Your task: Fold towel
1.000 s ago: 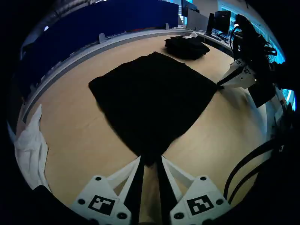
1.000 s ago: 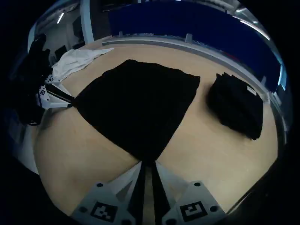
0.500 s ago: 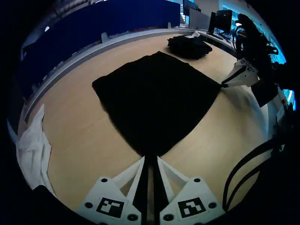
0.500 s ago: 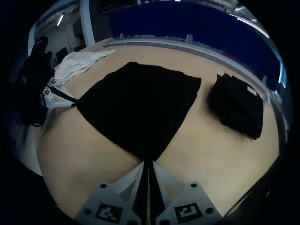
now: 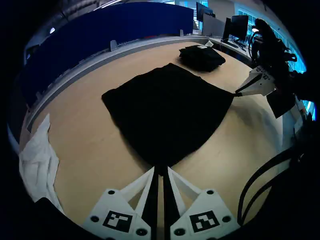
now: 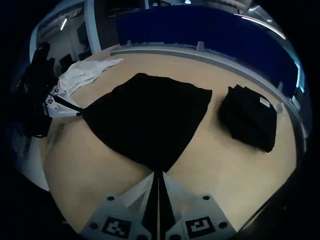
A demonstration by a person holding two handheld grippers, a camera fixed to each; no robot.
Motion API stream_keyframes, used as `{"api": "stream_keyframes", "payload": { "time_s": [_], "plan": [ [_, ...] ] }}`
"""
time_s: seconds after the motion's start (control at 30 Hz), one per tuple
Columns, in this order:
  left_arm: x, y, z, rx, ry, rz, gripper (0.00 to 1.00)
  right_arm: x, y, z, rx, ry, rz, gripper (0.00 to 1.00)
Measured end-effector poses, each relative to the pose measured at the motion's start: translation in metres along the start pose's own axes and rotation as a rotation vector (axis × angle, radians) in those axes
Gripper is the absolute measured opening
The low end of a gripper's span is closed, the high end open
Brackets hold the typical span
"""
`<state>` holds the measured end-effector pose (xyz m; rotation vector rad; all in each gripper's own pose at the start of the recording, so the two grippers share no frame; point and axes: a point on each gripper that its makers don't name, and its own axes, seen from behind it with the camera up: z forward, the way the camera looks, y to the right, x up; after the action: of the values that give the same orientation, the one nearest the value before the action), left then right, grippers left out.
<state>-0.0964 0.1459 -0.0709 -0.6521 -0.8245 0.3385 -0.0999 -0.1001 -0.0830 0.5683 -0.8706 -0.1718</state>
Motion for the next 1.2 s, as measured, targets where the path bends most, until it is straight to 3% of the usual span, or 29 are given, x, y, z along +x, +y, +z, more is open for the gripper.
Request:
{"api": "stream_keyframes", "payload": {
  "time_s": [0.4,0.73,0.77,0.8,0.83,0.9,1.2],
  "plan": [
    [0.011,-0.002,-0.022,0.006,0.025,-0.039,0.08,0.021,-0.001,-0.025,-0.009,0.036,0.02,0.08],
    [0.003,0.003,-0.017,0.004,0.011,-0.03,0.08,0.008,-0.003,-0.017,-0.033,0.017,-0.002,0.12],
    [0.003,0.003,-0.017,0.004,0.011,-0.029,0.08,0.007,-0.002,-0.016,-0.041,0.015,-0.003,0.2],
    [0.002,0.004,-0.017,0.003,0.011,-0.03,0.08,0.005,-0.001,-0.014,-0.046,0.012,-0.004,0.37],
    [0.002,0.004,-0.017,0.001,0.011,-0.031,0.08,0.003,0.0,-0.012,-0.049,0.008,-0.006,0.48],
    [0.002,0.004,-0.017,0.0,0.011,-0.033,0.08,0.0,0.001,-0.009,-0.052,0.002,-0.007,0.59],
    [0.003,0.005,-0.018,-0.005,0.013,-0.036,0.08,-0.008,-0.003,0.003,-0.036,-0.008,0.012,0.59]
  ]
}}
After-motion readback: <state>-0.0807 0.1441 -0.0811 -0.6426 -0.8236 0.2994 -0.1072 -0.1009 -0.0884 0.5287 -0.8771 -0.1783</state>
